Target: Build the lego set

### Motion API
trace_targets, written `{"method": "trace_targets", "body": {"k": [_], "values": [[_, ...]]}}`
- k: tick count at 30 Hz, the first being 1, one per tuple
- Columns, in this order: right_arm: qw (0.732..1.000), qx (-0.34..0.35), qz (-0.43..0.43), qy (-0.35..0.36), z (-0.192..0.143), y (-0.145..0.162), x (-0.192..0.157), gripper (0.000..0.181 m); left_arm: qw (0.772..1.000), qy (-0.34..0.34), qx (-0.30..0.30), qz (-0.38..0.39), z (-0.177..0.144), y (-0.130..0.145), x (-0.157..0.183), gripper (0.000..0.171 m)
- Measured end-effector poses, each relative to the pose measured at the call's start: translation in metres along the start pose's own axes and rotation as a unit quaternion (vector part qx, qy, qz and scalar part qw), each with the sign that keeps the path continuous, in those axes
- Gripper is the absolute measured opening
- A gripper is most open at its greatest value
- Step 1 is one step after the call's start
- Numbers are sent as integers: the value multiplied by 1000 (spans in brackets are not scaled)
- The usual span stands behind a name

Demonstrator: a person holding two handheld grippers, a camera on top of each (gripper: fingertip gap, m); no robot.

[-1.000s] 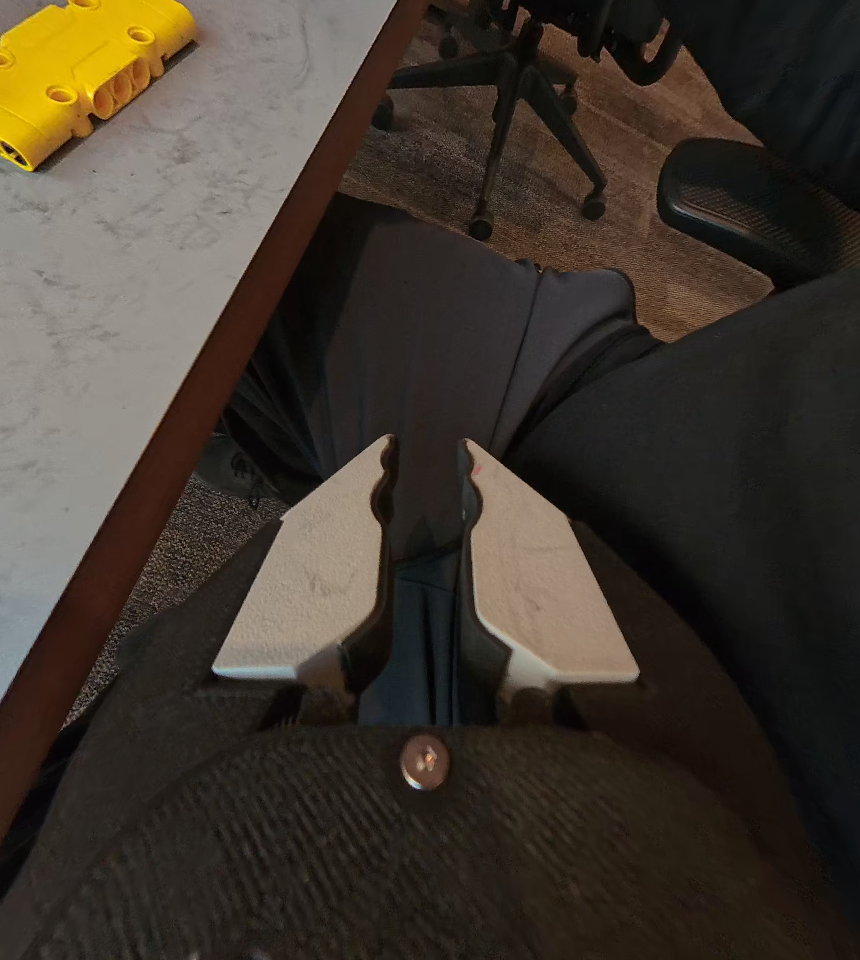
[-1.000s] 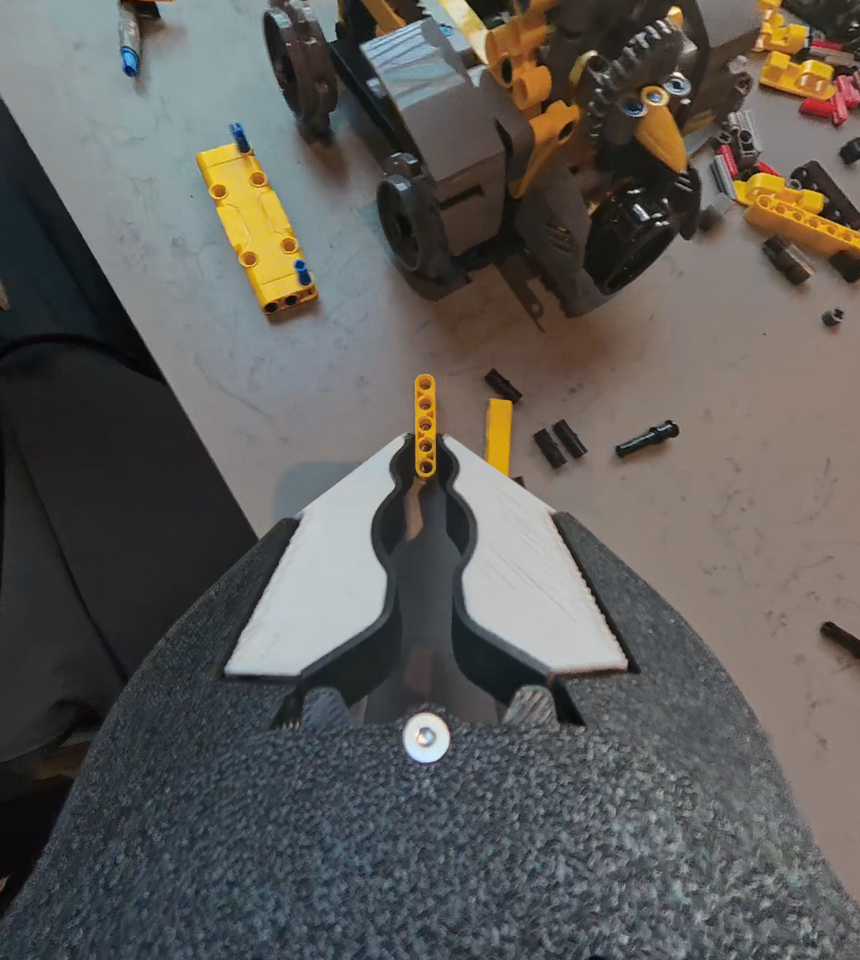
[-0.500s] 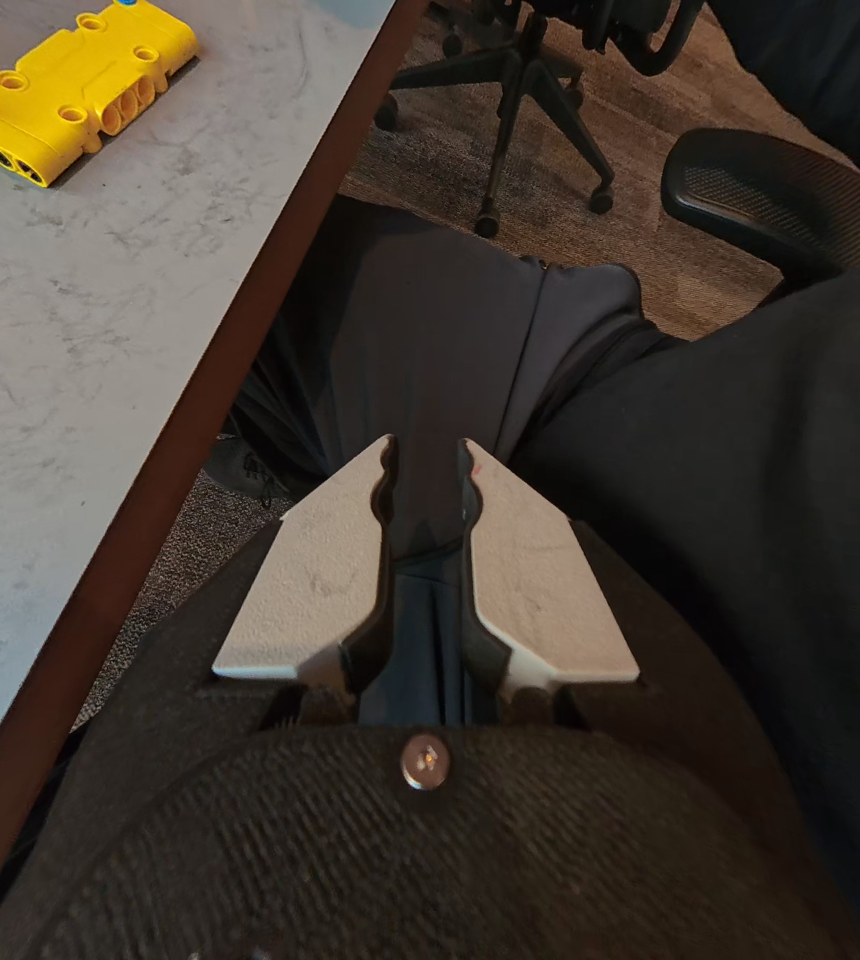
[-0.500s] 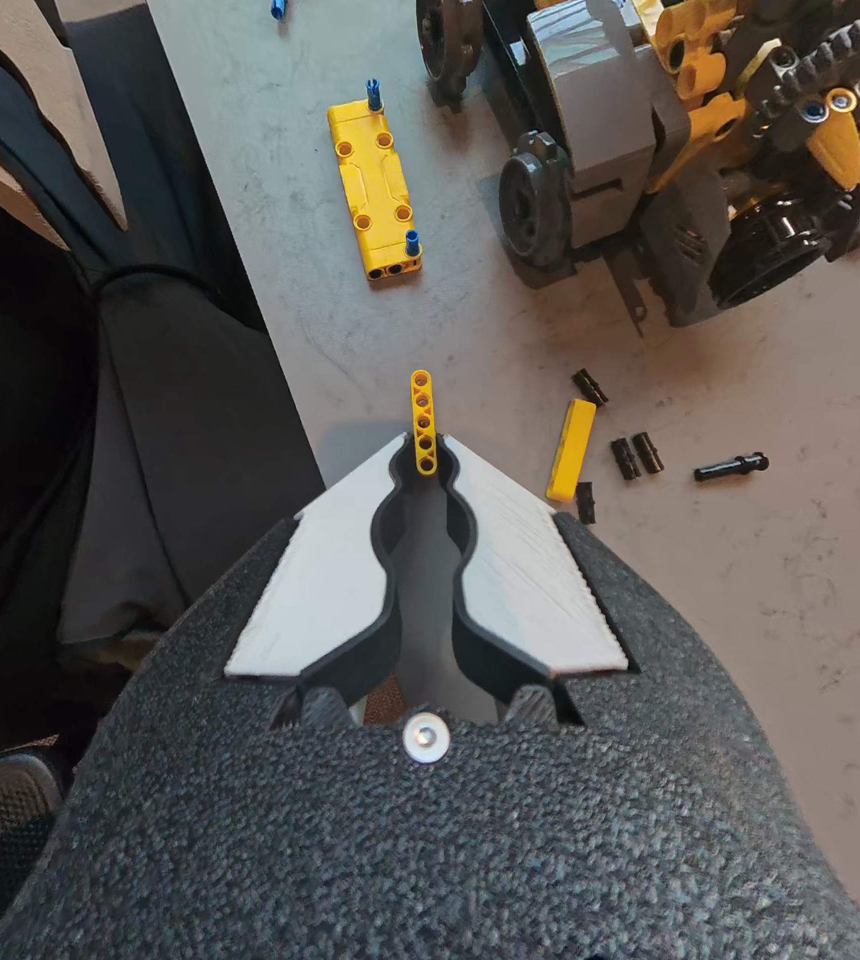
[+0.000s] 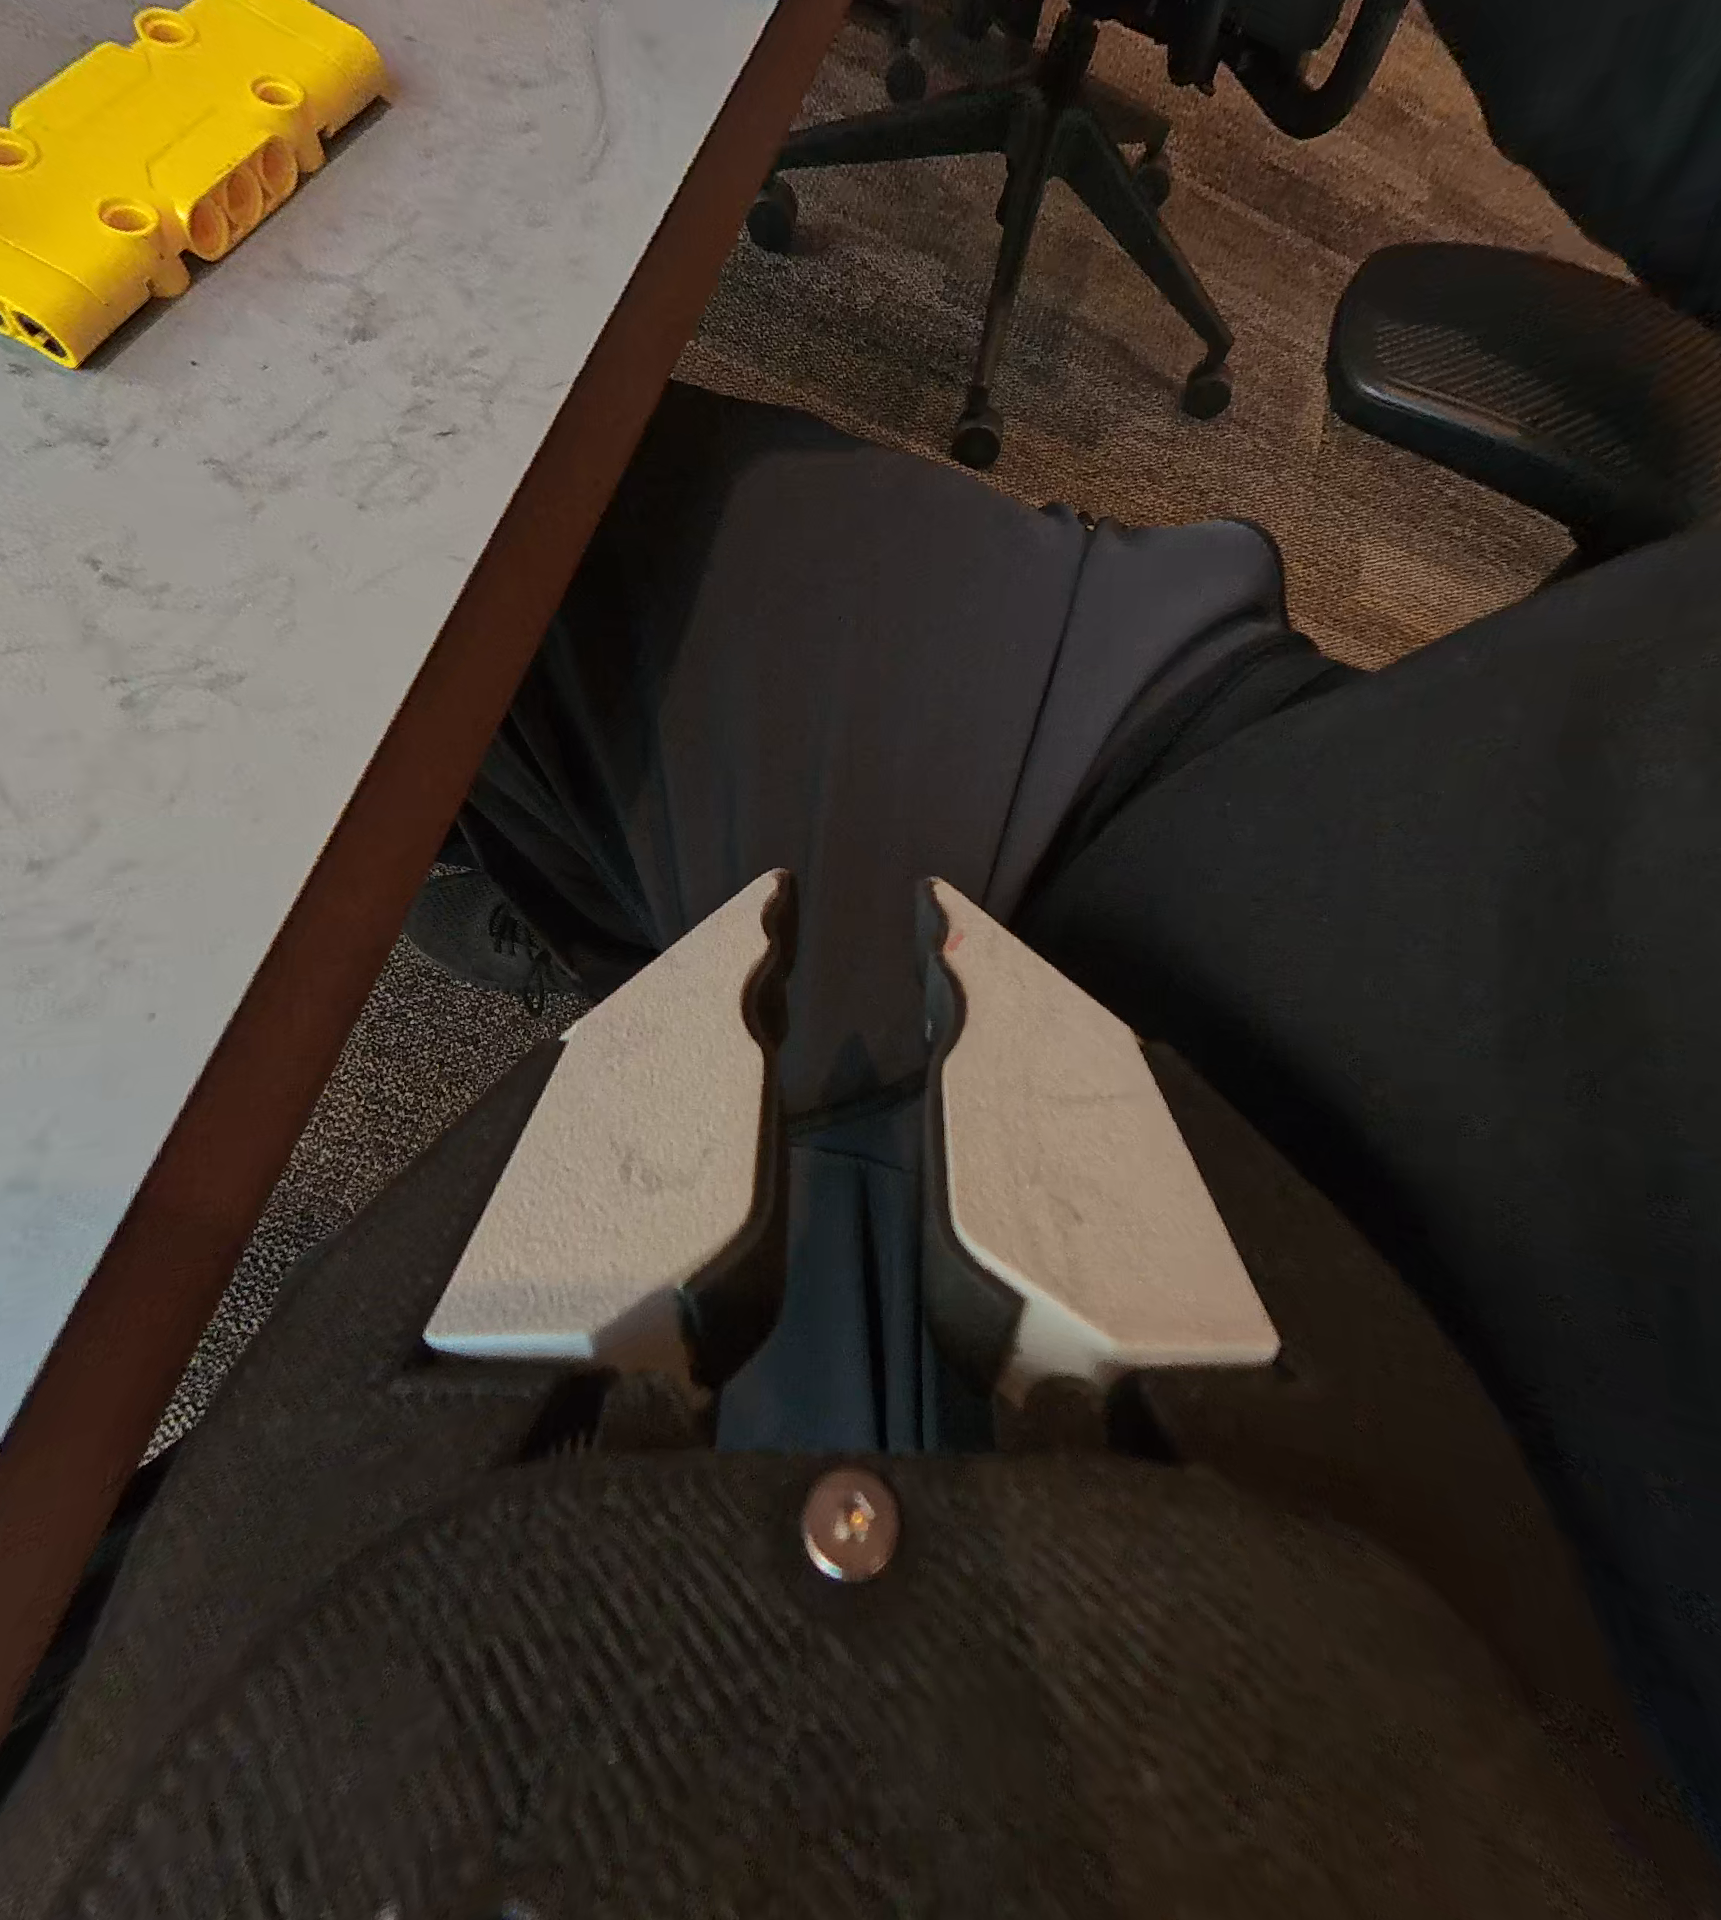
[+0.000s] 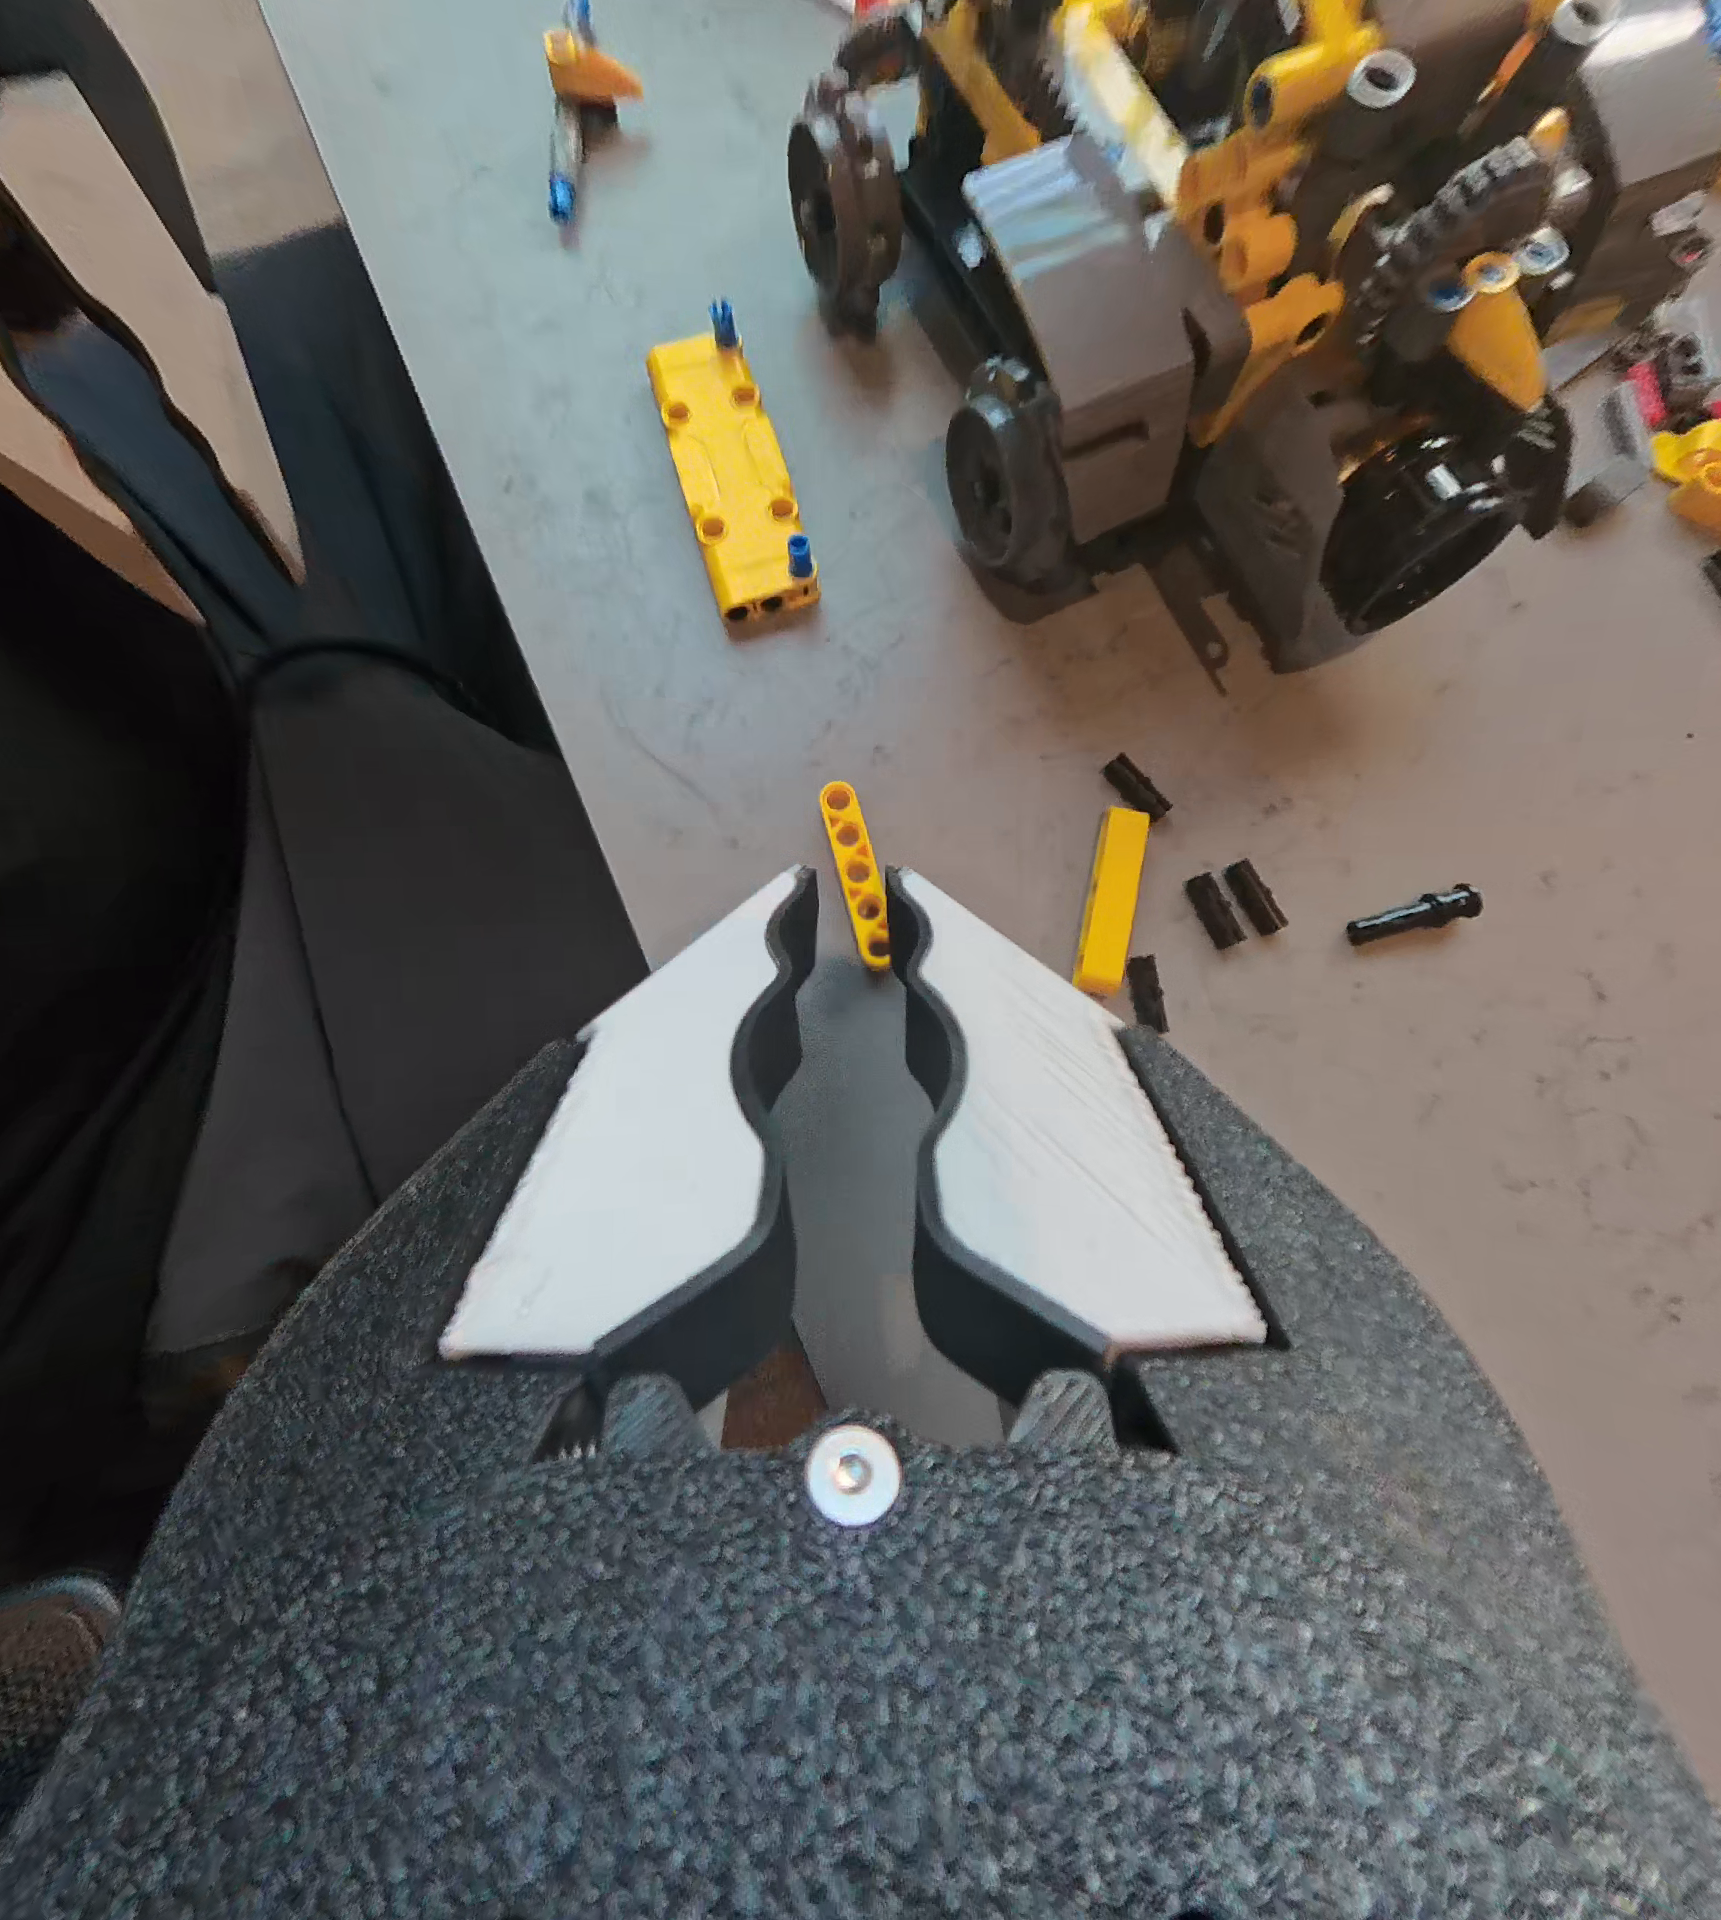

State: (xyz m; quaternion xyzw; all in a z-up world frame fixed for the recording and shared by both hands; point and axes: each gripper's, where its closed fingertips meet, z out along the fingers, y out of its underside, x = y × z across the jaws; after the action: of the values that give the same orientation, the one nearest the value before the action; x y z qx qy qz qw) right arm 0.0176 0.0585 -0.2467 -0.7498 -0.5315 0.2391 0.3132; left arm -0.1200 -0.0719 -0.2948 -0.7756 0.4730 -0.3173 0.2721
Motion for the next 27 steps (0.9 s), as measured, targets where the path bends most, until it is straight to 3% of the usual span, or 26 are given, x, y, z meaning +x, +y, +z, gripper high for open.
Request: {"method": "trace_targets", "body": {"k": [8,12,16,22,27], "values": [[984,157,73,39,-40,-24,21,24,1000,-2,3,-4,-1,0,-2,19],[970,200,95,104,-64,-24,40,49,1000,-7,0,1,0,0,-3,18],[958,235,86,143,-78,-27,45,44,1000,-11,2,3,0,0,-4,17],[953,237,99,160,-74,-26,48,54,1000,-13,4,8,1,0,-5,16],[961,220,84,142,-52,-38,35,41,1000,-19,12,10,0,-3,-5,16]]}}
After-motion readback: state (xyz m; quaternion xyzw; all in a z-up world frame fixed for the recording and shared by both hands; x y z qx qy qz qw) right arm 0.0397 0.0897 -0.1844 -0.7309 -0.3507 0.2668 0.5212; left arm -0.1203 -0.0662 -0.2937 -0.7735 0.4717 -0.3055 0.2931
